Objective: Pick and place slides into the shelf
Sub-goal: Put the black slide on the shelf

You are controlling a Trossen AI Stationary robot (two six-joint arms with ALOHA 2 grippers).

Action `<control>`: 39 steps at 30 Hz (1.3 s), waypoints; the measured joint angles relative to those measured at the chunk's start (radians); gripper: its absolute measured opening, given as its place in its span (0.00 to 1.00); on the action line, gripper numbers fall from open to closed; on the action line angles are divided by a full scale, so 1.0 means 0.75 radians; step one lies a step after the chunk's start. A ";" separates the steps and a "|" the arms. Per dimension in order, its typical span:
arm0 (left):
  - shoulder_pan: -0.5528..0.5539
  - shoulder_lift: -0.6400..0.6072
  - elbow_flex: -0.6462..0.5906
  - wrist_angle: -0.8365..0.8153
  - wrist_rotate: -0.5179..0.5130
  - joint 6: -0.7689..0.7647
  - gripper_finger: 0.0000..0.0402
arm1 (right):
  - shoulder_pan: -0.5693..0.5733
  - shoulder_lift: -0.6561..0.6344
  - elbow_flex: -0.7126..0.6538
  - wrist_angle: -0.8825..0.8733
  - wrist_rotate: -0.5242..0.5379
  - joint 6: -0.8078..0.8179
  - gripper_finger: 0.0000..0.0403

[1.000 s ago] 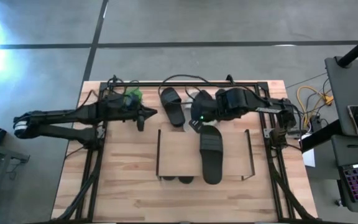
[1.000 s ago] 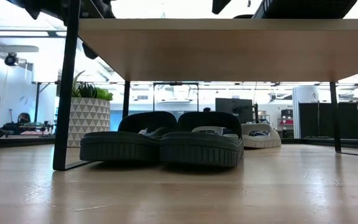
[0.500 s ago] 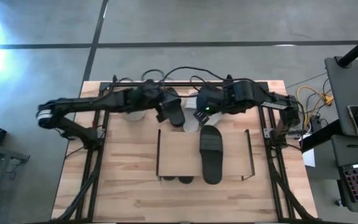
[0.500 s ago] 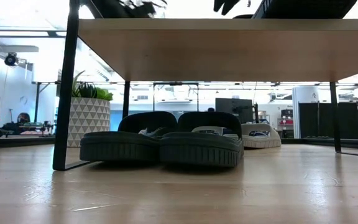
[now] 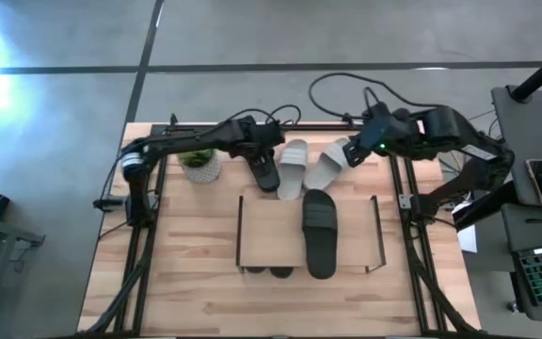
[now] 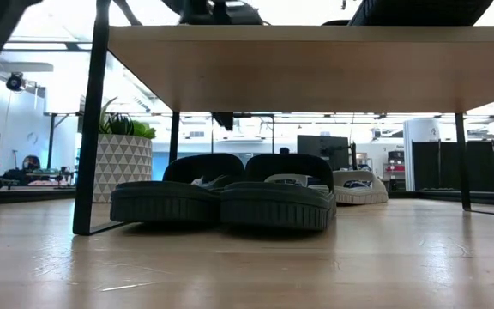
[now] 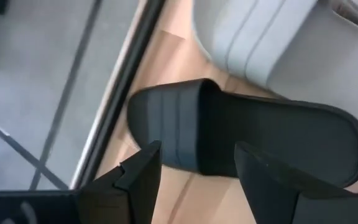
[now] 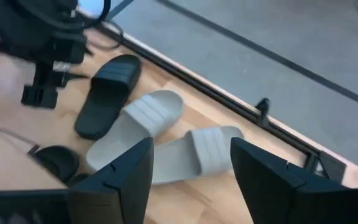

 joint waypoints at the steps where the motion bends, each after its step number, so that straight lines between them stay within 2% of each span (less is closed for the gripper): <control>1: 0.001 0.028 0.016 -0.014 0.007 0.002 0.47 | 0.000 -0.023 -0.031 0.006 0.005 0.020 0.51; 8: -0.001 0.170 0.038 -0.104 0.005 0.014 0.47 | 0.000 -0.072 -0.168 0.019 0.014 0.107 0.51; 11: -0.001 0.213 0.034 -0.136 -0.098 0.038 0.47 | -0.003 -0.064 -0.179 0.026 0.013 0.121 0.51; 13: 0.007 0.230 0.034 -0.135 -0.119 0.038 0.47 | -0.003 -0.053 -0.179 0.049 0.013 0.121 0.51; 16: 0.023 0.253 0.040 -0.131 -0.059 0.038 0.47 | -0.005 -0.031 -0.159 0.059 0.013 0.121 0.51; 19: 0.028 0.283 0.038 -0.129 -0.068 0.047 0.47 | -0.006 -0.008 -0.124 0.062 0.013 0.121 0.51; 26: 0.052 0.296 0.035 -0.092 -0.228 0.129 0.47 | -0.006 0.042 -0.038 0.070 0.013 0.120 0.51; 28: 0.064 0.296 0.035 -0.073 -0.237 0.155 0.47 | -0.006 0.053 -0.023 0.070 0.014 0.120 0.51; 34: 0.109 0.302 0.022 -0.064 -0.238 0.185 0.47 | -0.006 0.068 -0.006 0.071 0.013 0.118 0.51; 39: 0.131 0.312 0.012 -0.063 -0.193 0.213 0.42 | -0.006 0.067 -0.017 0.071 0.013 0.111 0.51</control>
